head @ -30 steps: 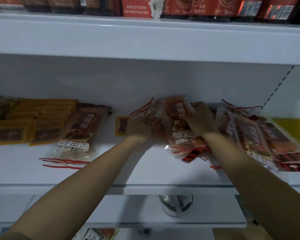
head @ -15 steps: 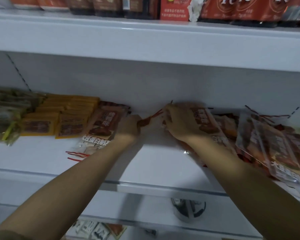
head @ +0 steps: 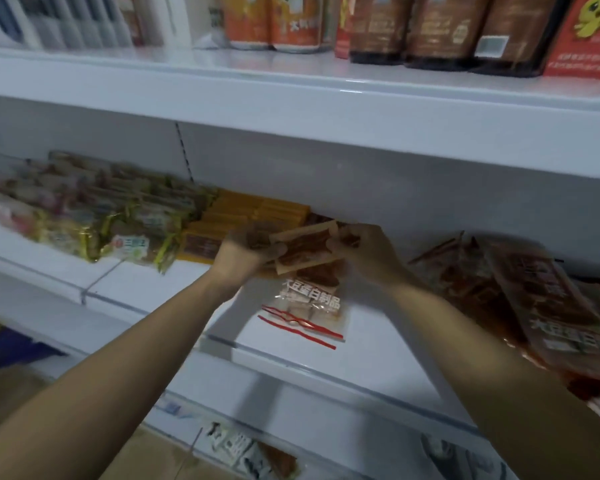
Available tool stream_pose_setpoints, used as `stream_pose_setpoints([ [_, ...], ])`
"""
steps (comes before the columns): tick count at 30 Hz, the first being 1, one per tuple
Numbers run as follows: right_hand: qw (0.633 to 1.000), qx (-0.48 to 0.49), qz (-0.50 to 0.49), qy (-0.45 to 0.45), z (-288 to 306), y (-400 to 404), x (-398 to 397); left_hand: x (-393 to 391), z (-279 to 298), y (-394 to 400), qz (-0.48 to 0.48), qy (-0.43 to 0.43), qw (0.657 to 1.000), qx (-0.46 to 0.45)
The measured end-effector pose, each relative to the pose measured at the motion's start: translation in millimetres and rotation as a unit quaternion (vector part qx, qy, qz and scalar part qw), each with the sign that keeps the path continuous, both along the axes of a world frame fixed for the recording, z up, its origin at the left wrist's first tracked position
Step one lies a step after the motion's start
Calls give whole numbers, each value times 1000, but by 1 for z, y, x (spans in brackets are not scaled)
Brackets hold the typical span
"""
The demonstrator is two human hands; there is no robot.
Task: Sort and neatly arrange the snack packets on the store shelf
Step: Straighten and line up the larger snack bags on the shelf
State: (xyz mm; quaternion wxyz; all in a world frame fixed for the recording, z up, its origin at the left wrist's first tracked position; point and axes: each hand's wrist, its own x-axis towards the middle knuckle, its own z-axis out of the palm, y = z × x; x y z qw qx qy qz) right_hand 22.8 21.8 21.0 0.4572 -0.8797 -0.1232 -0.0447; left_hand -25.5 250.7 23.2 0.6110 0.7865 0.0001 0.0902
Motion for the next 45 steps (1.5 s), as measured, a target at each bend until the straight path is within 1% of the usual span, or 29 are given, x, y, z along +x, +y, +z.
stream_pose_setpoints([
  [4, 1000, -24, -10, -4, -12, 64, 8, 5, -3, 63, 34, 27, 999, -10],
  [8, 1000, -14, -7, 15, -13, 99, 13, 24, -8, 104, 44, 30, 999, 5],
  [10, 1000, -9, -17, 15, -11, 105, 17, 35, -12, 113, 31, 14, 998, 60],
  [12, 998, 32, -19, 45, -6, 107, 17, 44, -15, 115, 8, -14, 994, 112],
  [14, 996, 43, -28, 66, -3, 108, 17, 51, -20, 116, -8, -28, 990, 140],
  [15, 997, 36, -36, 61, -3, 109, 17, 53, -22, 116, -15, -29, 988, 150],
  [17, 999, -16, -49, 17, -4, 111, 15, 55, -27, 115, -26, -31, 985, 168],
  [18, 998, -33, -49, 13, -5, 112, 13, 55, -30, 114, -28, -29, 985, 169],
  [21, 997, -64, -40, 34, -12, 115, 9, 51, -42, 111, -18, -25, 986, 165],
  [24, 992, -103, -62, 35, -18, 116, 7, 47, -57, 112, -1, -60, 975, 215],
  [26, 986, -146, -70, 23, -18, 117, 2, 42, -60, 108, -30, -92, 965, 243],
  [29, 976, -205, -55, 40, -16, 123, -5, 35, -64, 102, -103, -127, 936, 311],
  [32, 950, -304, -53, 36, -20, 130, -4, 41, -75, 100, -99, -137, 913, 372],
  [33, 937, -343, -54, 31, -23, 133, -3, 44, -77, 100, -96, -143, 907, 384],
  [35, 918, -392, -51, 22, -26, 137, -3, 48, -81, 101, -92, -164, 897, 400],
  [38, 909, -414, -31, 9, -29, 138, -2, 51, -84, 103, -94, -179, 888, 413],
  [41, 901, -434, -21, -19, -32, 140, -2, 52, -90, 107, -102, -175, 885, 419],
  [45, 903, -428, -27, -27, -31, 142, -6, 47, -94, 107, -111, -176, 891, 404],
])
